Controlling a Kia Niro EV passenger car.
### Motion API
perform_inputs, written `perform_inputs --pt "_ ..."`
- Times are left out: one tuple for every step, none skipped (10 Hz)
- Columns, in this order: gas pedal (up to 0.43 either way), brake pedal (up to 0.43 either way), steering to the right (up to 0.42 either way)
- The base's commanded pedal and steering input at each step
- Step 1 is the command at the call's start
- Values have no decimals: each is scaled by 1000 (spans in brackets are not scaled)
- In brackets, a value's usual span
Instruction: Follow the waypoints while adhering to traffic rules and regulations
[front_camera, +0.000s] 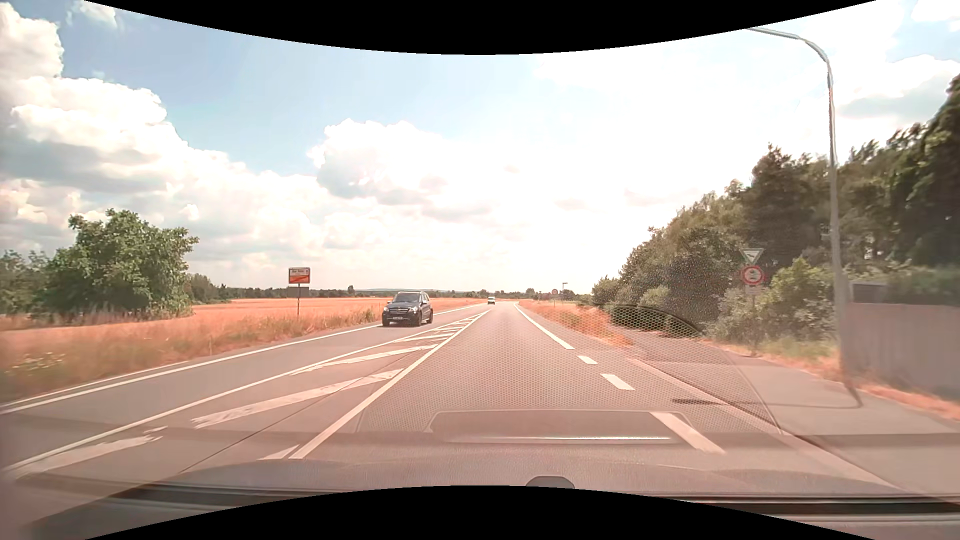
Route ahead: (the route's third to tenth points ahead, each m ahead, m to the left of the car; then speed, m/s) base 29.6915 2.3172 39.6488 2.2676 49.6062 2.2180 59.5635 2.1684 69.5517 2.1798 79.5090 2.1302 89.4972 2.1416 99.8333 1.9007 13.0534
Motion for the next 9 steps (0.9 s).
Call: perform_inputs --pt "47 0 -3" --pt "59 0 -3" --pt "79 0 -3" --pt "87 0 -3" --pt "98 0 -3" --pt "110 0 -3" --pt "118 0 -3" --pt "118 0 -3" --pt "130 0 -3"
